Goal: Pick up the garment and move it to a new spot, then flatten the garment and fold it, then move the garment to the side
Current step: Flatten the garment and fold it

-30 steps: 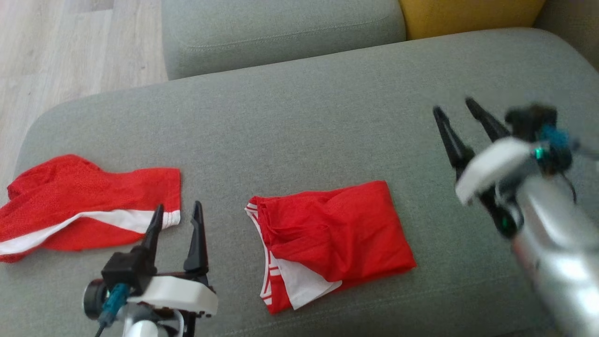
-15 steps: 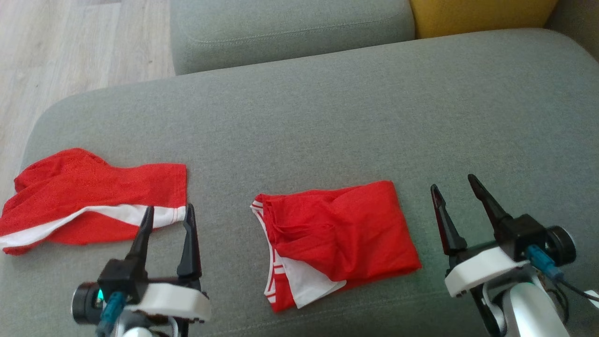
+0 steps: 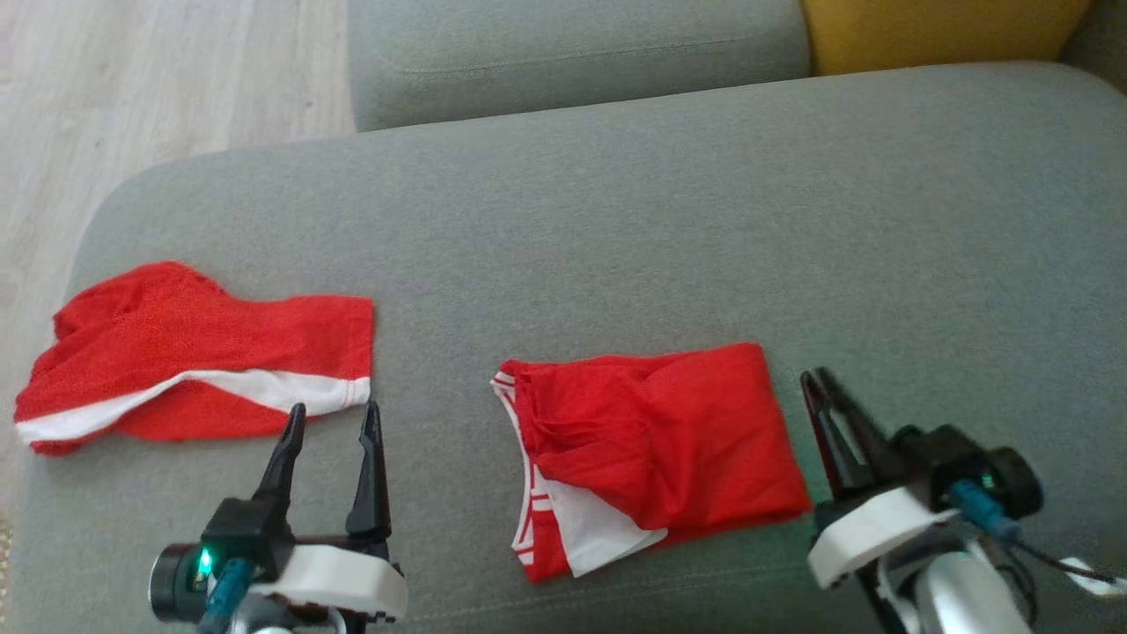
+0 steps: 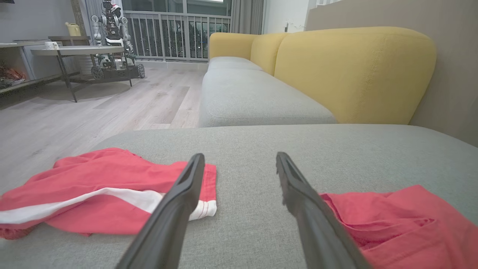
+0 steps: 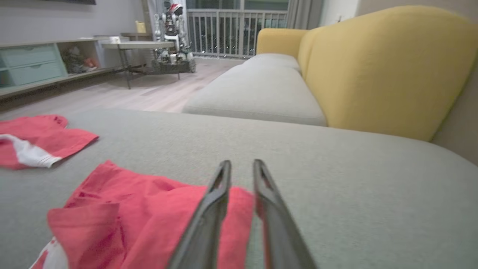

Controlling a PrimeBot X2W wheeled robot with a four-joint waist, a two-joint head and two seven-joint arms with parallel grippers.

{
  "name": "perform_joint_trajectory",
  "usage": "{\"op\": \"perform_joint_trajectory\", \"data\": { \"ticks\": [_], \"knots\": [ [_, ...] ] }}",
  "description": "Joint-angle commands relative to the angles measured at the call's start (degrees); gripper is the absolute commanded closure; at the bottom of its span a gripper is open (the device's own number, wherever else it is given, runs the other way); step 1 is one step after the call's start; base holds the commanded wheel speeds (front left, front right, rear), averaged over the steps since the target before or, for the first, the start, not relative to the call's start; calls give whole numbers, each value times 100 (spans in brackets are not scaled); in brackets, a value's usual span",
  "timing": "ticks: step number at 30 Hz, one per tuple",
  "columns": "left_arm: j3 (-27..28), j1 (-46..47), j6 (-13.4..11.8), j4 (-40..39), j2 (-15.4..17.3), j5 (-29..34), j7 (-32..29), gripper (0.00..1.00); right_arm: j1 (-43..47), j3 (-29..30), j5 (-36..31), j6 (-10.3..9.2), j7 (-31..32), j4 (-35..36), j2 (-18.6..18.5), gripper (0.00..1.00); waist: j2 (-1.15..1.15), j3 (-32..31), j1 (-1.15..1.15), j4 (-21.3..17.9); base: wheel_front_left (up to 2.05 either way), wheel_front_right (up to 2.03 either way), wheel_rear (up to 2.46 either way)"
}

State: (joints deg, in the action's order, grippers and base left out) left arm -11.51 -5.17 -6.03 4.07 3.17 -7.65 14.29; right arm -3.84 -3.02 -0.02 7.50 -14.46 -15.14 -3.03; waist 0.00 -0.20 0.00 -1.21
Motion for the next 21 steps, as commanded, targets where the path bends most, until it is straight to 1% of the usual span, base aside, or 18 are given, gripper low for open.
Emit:
{"op": "perform_joint_trajectory", "data": {
  "ticks": [1,6,8,11,18,21],
  "knots": [
    [159,292,14,-146,-28,-19,71,0,-196,-295,8,-1,-53,99,14,100,0,31,0,99,0,0,0],
    [120,323,63,-122,-29,-26,71,0,-323,-867,181,-1,-53,-199,14,100,0,144,0,345,0,0,0],
    [107,349,73,-123,-29,-28,71,0,-412,-1002,331,-1,-53,-320,14,100,0,200,0,449,0,0,0],
    [100,400,101,-101,-29,-28,71,0,-554,-1132,445,-1,-53,-680,14,100,0,275,0,605,0,0,0],
    [98,496,170,-46,-29,-5,71,0,-891,-1215,678,-1,-53,-1709,15,100,0,348,0,942,0,0,0],
    [124,512,191,-29,-29,16,71,0,-985,-1454,852,-1,-53,-2022,15,100,0,335,0,1033,0,0,0]
  ]
}}
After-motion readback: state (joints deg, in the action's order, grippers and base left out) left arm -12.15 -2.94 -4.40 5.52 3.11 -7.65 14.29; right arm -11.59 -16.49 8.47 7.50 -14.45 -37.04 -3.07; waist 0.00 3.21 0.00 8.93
